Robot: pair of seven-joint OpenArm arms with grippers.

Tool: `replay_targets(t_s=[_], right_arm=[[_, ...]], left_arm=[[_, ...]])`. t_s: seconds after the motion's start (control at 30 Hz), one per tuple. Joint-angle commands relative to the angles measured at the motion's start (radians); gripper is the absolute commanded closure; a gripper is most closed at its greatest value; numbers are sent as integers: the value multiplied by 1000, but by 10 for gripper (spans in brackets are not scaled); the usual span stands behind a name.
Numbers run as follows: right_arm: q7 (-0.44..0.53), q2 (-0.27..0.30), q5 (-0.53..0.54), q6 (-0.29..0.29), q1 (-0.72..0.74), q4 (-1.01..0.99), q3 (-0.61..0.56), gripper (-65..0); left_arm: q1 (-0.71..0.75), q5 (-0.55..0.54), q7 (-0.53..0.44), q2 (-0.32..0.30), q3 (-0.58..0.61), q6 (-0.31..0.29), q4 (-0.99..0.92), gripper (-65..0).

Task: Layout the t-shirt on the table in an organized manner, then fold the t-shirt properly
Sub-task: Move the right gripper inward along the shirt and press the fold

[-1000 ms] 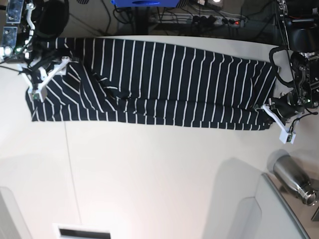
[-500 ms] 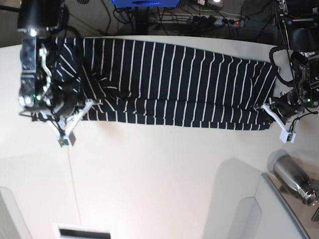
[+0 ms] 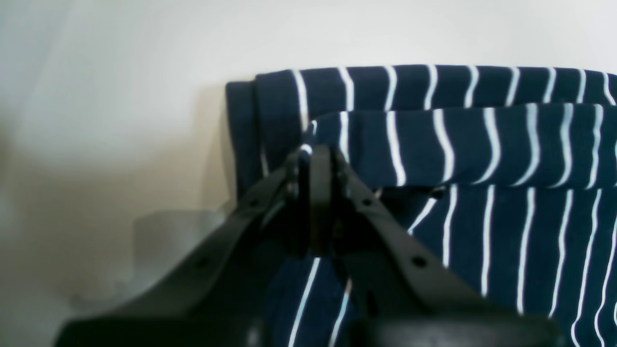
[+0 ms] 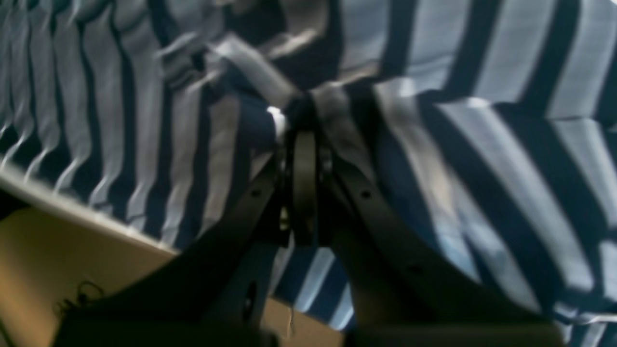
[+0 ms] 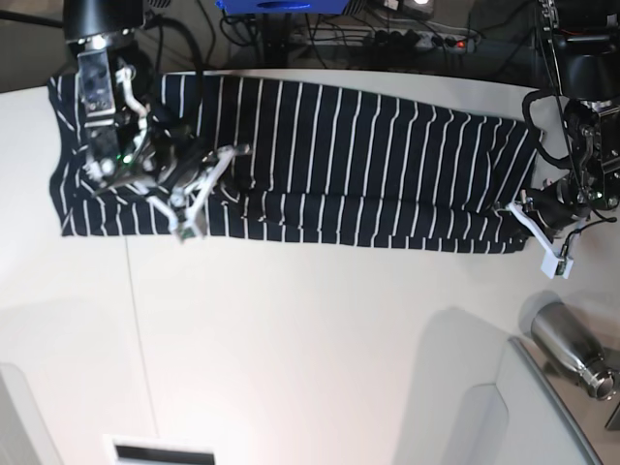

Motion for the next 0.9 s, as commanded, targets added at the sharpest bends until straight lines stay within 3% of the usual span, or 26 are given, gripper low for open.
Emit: replay_targets(t_s=[0.0,0.3,0.4,0.57,0.83,0.87], right_arm=[[13,2,9,1,-7,30,-6,-2],[-18,5,6,-4,-113,237,-45,-2],[-41,3,6,-60,-82,317,15,-2],[-41,3,9,-67,1,242,32,-2],[1,2,9,-68,9,151,38,-2],[1,2,9,-68,9,151,38,-2]], left_arm=[[-15,-9,-15,-21,-6,-1,17,0],[-15,-9,-15,-23,-14,-3,17,0],[-15,-9,-15,-21,-6,-3,17,0],[-17,-17,-15,-18,-12,-4,18,0],[-15,-11,-9,-38,-12,-3,58,0],[-15,-11,-7,-41,-8,-3,58,-33]])
